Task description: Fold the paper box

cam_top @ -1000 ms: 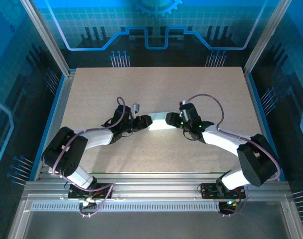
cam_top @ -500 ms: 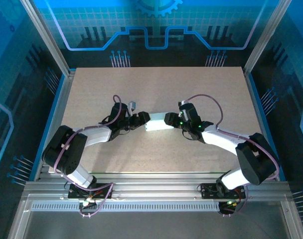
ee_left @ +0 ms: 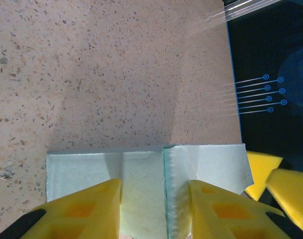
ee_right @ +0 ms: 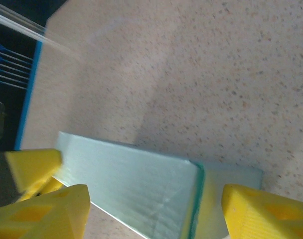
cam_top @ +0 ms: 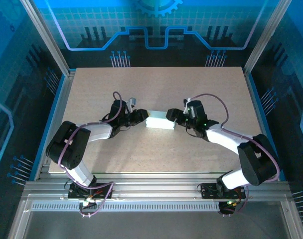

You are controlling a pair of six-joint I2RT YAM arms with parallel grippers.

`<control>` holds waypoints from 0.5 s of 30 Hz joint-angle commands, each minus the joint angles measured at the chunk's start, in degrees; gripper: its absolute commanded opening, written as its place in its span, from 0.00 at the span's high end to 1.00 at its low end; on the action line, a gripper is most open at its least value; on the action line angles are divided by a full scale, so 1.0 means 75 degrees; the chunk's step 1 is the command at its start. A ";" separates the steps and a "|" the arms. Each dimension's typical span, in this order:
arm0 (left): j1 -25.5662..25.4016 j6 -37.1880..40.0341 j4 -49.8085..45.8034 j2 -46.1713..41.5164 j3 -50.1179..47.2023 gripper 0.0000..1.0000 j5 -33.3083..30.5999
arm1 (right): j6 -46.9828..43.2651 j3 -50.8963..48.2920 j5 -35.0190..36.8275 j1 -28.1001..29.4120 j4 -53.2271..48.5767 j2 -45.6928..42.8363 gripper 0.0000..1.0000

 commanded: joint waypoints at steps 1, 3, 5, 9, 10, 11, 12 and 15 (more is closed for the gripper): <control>0.0026 0.0301 -0.1250 0.0426 -0.0195 0.63 -0.0248 | 0.0547 -0.0208 -0.0739 -0.0307 0.0778 -0.0154 0.28; 0.0022 0.0301 -0.1307 0.0457 -0.0158 0.63 -0.0274 | 0.0661 -0.0336 -0.0736 -0.0389 0.0819 -0.0139 0.31; 0.0021 0.0278 -0.1325 0.0474 -0.0129 0.63 -0.0271 | 0.0677 -0.0554 -0.0638 -0.0427 0.0783 -0.0127 0.35; 0.0016 0.0288 -0.1297 0.0541 -0.0118 0.63 -0.0252 | 0.0839 -0.1188 -0.0540 -0.0518 0.1087 0.0007 0.52; 0.0018 0.0287 -0.1283 0.0565 -0.0103 0.64 -0.0232 | 0.0872 -0.1322 -0.0545 -0.0542 0.1182 0.0062 0.57; 0.0014 0.0278 -0.1284 0.0590 -0.0100 0.63 -0.0225 | 0.0886 -0.1425 -0.0528 -0.0564 0.1236 0.0099 0.62; 0.0021 0.0266 -0.1288 0.0623 -0.0101 0.64 -0.0215 | 0.0885 -0.1530 -0.0477 -0.0566 0.1275 0.0138 0.66; 0.0022 0.0235 -0.1236 0.0701 -0.0094 0.63 -0.0190 | 0.0930 -0.1855 -0.0393 -0.0612 0.1398 0.0263 0.80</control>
